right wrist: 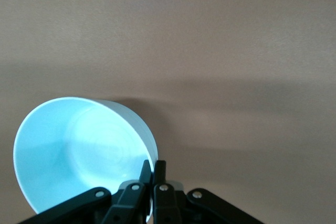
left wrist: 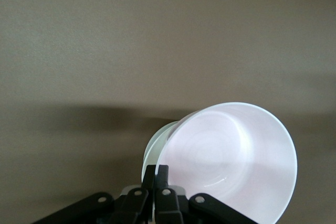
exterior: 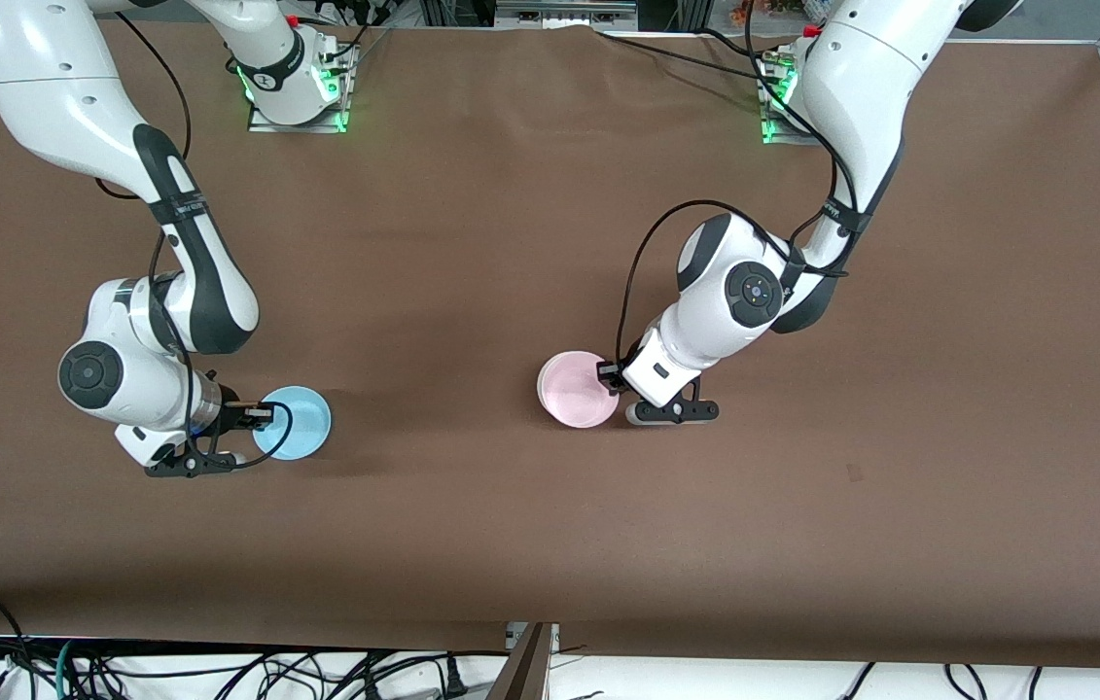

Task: Stack pink and blue bowls on white bowl
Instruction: 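Grasp the light blue bowl's rim with the right gripper, then lift the blue bowl toward the stack with the right gripper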

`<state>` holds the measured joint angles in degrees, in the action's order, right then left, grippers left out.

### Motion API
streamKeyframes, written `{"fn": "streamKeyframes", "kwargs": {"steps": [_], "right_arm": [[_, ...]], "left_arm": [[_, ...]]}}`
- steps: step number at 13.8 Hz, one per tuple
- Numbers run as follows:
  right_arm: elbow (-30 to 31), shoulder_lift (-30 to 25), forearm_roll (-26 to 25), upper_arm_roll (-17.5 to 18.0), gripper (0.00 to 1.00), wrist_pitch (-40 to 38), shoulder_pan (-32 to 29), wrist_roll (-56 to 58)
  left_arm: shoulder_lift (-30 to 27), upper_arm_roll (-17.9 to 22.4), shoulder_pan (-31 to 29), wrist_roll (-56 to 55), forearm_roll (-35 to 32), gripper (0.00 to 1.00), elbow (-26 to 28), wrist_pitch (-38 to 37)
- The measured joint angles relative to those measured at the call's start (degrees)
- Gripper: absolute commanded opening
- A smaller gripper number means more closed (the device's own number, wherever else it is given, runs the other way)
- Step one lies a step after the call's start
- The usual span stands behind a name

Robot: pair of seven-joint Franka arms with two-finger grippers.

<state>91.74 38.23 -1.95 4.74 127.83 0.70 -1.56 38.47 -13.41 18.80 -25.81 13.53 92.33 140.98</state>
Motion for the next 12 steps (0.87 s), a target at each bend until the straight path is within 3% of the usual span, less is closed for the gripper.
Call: {"fn": "streamKeyframes", "kwargs": {"steps": [3, 10, 12], "right_arm": [[-0.6, -3.6, 3.7, 2.0, 0.0, -3.9, 0.0, 0.0], [-2.7, -7.8, 4.9, 14.8, 0.0, -11.2, 0.5, -14.1], [-5.6, -8.3, 4.9, 16.3, 0.0, -15.5, 0.8, -16.5]], "left_arm": [[0.6, 0.0, 0.1, 0.0, 0.0, 0.0, -0.1, 0.0], [1.0, 0.0, 0.4, 0.1, -0.9, 0.0, 0.0, 0.0], [1.3, 0.0, 0.6, 0.1, -0.9, 0.0, 0.0, 0.0]]}}
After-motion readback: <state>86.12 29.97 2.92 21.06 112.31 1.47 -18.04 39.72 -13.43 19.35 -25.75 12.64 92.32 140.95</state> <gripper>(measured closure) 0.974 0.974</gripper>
